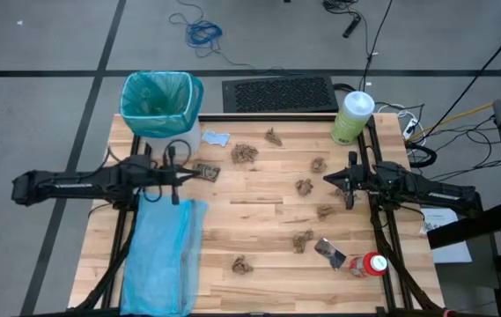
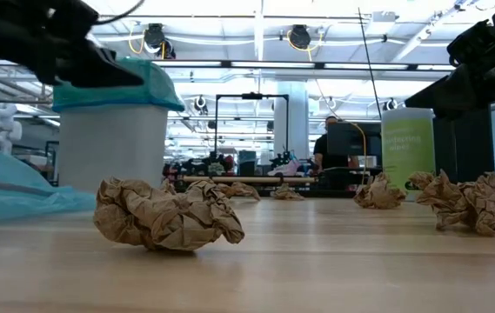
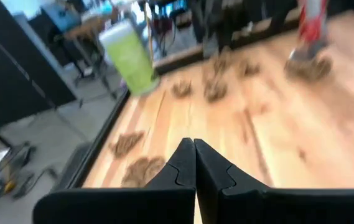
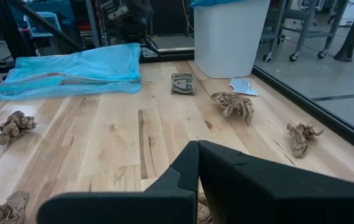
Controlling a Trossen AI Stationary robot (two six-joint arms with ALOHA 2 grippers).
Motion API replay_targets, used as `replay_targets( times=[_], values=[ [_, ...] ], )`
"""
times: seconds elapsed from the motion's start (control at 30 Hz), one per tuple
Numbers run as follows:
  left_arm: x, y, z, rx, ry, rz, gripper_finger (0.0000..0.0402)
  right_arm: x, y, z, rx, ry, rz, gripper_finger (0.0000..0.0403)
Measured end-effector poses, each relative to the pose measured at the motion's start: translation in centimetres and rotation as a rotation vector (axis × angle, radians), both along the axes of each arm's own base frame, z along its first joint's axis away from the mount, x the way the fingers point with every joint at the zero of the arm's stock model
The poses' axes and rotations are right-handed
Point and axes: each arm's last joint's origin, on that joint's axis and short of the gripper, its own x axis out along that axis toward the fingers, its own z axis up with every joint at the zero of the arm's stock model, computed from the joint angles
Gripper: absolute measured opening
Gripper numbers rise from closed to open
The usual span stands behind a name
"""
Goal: Place trash/remove bag and relplace
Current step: Put the brown cardboard paper into the blue trash bag inside the white trash bin
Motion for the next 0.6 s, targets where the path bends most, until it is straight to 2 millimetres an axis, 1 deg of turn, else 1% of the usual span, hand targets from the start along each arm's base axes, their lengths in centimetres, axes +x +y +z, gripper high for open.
replay_targets(
  times=[0.1, 0.23, 0.37, 0.47, 0.6],
  values=[
    [1.1, 0.3, -0.5, -0.001, 0.079, 0.046, 0.0000, 0.0, 0.0, 0.0, 0.000, 0.000, 0.000, 0.0000],
    [2.1, 0.6, -2.1, -0.007, 0.202, 0.101, 0.0010, 0.0, 0.0, 0.0, 0.000, 0.000, 0.000, 0.0000],
    [2.9, 0.9, -3.6, -0.002, 0.296, 0.142, 0.0041, 0.0, 0.0, 0.0, 0.000, 0.000, 0.000, 0.0000],
    [3.3, 1.1, -4.1, 0.012, 0.322, 0.181, 0.0067, 0.0, 0.0, 0.0, 0.000, 0.000, 0.000, 0.0000],
    [3.6, 1.2, -5.2, 0.019, 0.400, 0.204, 0.0094, 0.0, 0.0, 0.0, 0.000, 0.000, 0.000, 0.0000]
  ],
)
